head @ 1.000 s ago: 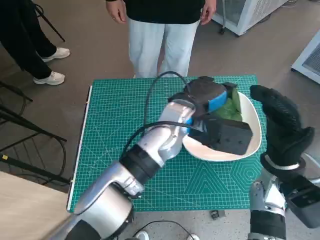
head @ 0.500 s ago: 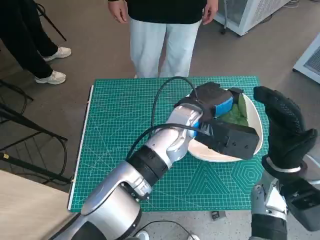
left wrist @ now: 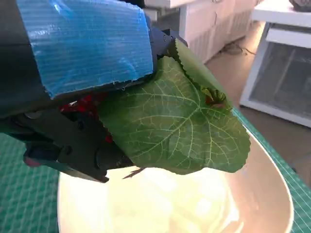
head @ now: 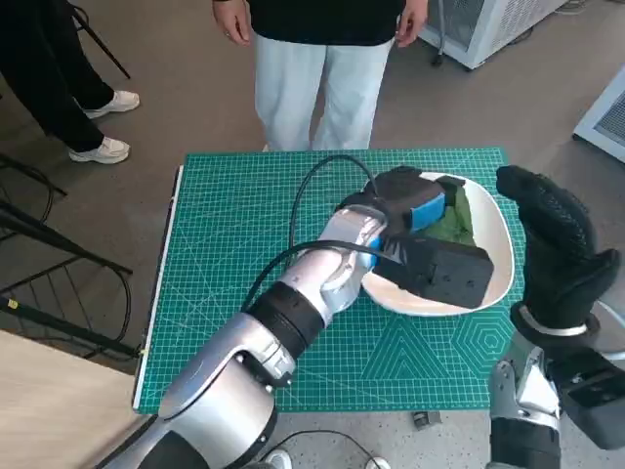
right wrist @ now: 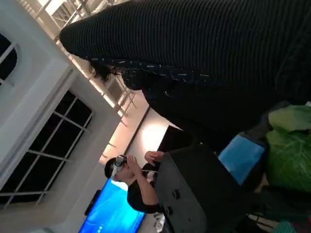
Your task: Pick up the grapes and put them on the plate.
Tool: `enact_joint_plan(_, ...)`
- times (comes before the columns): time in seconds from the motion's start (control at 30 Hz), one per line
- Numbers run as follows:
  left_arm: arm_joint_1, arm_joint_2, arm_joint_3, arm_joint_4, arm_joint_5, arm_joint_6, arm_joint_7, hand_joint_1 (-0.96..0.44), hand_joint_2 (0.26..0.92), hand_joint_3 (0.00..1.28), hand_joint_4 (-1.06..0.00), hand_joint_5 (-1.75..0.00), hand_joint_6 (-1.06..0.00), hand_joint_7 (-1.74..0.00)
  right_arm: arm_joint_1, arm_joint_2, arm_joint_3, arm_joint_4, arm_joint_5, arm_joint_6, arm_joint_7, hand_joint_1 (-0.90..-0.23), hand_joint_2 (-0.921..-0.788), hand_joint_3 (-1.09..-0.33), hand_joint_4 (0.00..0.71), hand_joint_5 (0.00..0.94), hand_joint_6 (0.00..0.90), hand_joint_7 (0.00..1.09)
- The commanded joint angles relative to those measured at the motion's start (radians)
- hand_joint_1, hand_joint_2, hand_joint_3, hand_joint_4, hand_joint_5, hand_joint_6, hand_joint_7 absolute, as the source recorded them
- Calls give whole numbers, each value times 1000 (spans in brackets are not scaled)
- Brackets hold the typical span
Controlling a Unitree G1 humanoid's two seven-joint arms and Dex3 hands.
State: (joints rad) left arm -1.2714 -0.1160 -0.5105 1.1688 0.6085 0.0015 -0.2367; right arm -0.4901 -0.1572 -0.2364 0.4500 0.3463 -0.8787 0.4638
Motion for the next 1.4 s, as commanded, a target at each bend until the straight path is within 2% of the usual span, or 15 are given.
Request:
enact_joint_plan(0.03,-40,-7,13,26,-24,-14,-46,-98,838,302,-471,-1363,-235,-499,20,-3,5,13,-5,9,-3,-542,-921,-596,223,0,-1,415)
enact_joint_plan(0.1,-45,-6,7,30,-21,-8,-51,-330,881,195,-457,-1219,-228,-419,19,-3,7,17,-2,7,1,-543,-921,-598,222,0,-1,413)
enact_joint_plan(0.23,-47,-4,-6,30,-8,4,-45,-531,911,161,-433,-951,-228,-330,17,-2,10,22,2,4,6,-544,-921,-600,217,0,-1,408)
enact_joint_plan(0.53,-45,3,-32,24,24,9,-21,-666,921,273,-349,-306,-276,-205,6,-4,13,43,6,-6,16,-545,-921,-603,214,0,-1,403)
enact_joint_plan(0.63,-40,9,-47,24,40,-4,-2,-683,921,327,-336,-175,-283,-184,1,-4,14,52,9,-9,22,-545,-921,-603,214,0,-1,404)
enact_joint_plan(0.83,-30,14,-59,24,52,-23,33,-709,921,400,-338,-76,-288,-160,-2,-4,15,56,18,-7,34,-547,-921,-604,213,0,-1,404)
enact_joint_plan(1.2,-5,41,-31,9,30,-68,118,-697,921,402,-393,-37,-313,-110,-9,1,18,58,17,-5,36,-556,-921,-606,210,0,-1,385)
enact_joint_plan(1.4,35,96,25,-50,-13,-114,173,-653,921,398,-345,-8,-316,-83,-20,5,21,68,9,-12,32,-557,-921,-608,209,0,-1,381)
